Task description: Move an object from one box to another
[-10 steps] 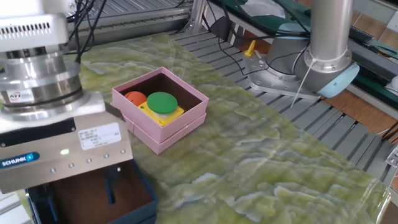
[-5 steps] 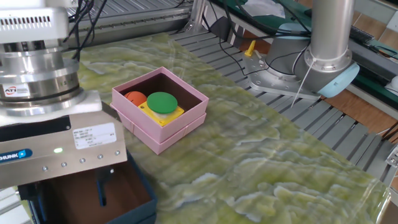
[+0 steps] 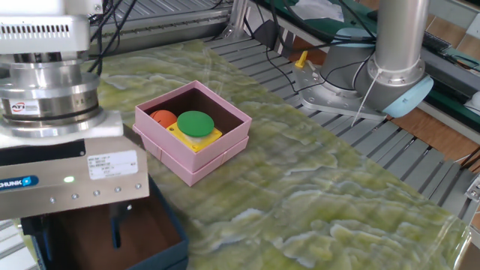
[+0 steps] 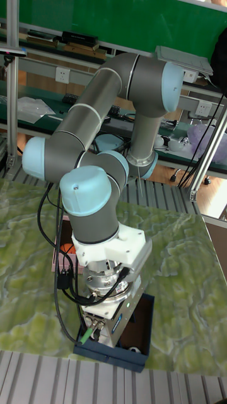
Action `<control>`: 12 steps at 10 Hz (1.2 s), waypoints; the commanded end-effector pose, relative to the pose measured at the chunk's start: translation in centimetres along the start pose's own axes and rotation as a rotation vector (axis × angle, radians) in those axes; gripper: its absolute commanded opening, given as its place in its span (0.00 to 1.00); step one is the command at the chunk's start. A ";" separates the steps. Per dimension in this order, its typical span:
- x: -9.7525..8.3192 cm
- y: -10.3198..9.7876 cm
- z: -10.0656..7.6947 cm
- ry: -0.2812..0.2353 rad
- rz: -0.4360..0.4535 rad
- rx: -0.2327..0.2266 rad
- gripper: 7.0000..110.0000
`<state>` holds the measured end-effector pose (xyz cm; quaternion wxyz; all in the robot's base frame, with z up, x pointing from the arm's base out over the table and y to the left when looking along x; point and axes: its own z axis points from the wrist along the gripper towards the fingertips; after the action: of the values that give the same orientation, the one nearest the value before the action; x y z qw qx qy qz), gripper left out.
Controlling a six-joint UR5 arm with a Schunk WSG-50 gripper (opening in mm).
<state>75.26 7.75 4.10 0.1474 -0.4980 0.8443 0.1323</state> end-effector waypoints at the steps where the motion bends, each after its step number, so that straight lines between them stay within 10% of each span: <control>1: -0.6 -1.4 0.7 -0.007 0.062 0.071 0.36; 12: -2.0 -0.7 4.2 0.020 0.261 0.139 0.36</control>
<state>76.68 10.28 1.33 0.1455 -0.3886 0.9044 0.0997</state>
